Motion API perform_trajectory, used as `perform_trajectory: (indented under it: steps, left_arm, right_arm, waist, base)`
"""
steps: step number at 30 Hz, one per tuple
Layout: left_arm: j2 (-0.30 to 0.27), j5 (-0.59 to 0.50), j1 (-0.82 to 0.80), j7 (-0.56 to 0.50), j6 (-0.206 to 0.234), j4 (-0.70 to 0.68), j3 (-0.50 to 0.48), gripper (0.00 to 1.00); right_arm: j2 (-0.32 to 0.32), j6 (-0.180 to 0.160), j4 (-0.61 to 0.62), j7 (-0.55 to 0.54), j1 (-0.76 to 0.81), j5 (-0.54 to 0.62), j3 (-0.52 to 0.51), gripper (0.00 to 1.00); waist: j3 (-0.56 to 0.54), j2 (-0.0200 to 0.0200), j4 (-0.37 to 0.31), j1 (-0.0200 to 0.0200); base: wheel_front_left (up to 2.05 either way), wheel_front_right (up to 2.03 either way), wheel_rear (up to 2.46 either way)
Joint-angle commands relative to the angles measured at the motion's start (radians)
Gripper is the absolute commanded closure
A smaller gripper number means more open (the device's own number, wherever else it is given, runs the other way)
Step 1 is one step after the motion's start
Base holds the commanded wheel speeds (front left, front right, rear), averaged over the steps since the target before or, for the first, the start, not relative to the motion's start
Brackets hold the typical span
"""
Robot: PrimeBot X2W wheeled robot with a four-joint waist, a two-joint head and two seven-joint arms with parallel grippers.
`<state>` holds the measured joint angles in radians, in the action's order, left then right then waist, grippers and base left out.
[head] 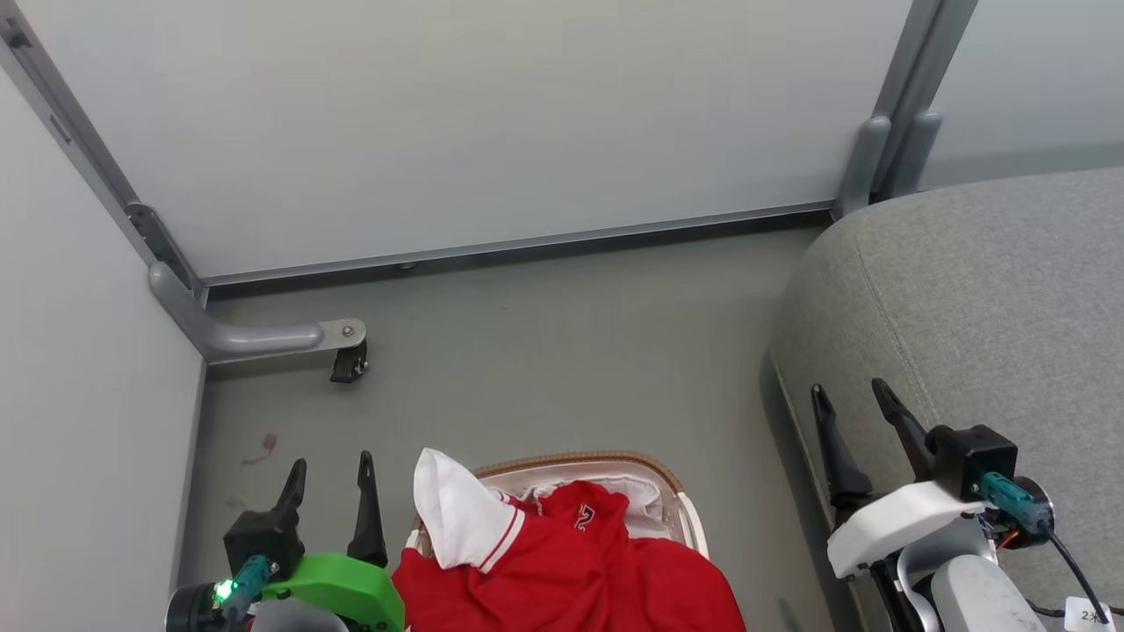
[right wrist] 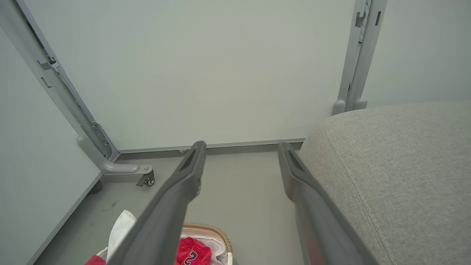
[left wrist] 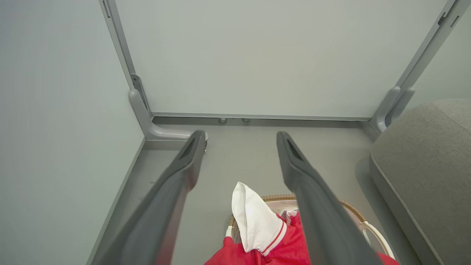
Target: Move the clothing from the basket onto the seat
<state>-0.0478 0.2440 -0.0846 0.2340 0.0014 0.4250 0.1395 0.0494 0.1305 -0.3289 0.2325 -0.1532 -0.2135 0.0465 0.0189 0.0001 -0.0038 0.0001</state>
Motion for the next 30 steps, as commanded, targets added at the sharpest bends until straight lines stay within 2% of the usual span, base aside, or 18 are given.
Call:
perform_trajectory:
  steps: [1, 9, 17, 30]
  left_arm:
    - [-0.004, -0.017, 0.002, 0.008, 0.009, 0.0, 0.003, 0.0]
    - [-0.004, -0.056, -0.049, 0.023, 0.01, 0.017, 0.026, 0.0]
    - [-0.005, -0.082, -0.146, 0.031, -0.016, 0.059, 0.057, 0.0]
    - [-0.005, -0.089, -0.316, 0.031, -0.09, 0.19, 0.085, 0.0]
  right_arm:
    - [0.004, 0.0, 0.002, 0.01, -0.002, 0.02, 0.004, 0.0]
    - [0.005, 0.0, 0.007, 0.025, -0.046, 0.076, 0.024, 0.0]
    - [0.008, 0.0, 0.033, 0.034, -0.133, 0.112, 0.046, 0.0]
    - [0.003, 0.0, 0.097, 0.033, -0.262, 0.067, 0.07, 0.0]
  waist:
    - [0.007, -0.0001, -0.002, 0.0]
    - [0.094, -0.0001, -0.016, -0.0001]
    - [0.247, -0.0001, -0.044, -0.0001]
    - [0.479, -0.0001, -0.1, -0.0001]
  base:
    - [0.0, 0.0, 0.0]
    - [0.0, 0.0, 0.0]
    - [0.0, 0.0, 0.0]
    - [0.0, 0.0, 0.0]
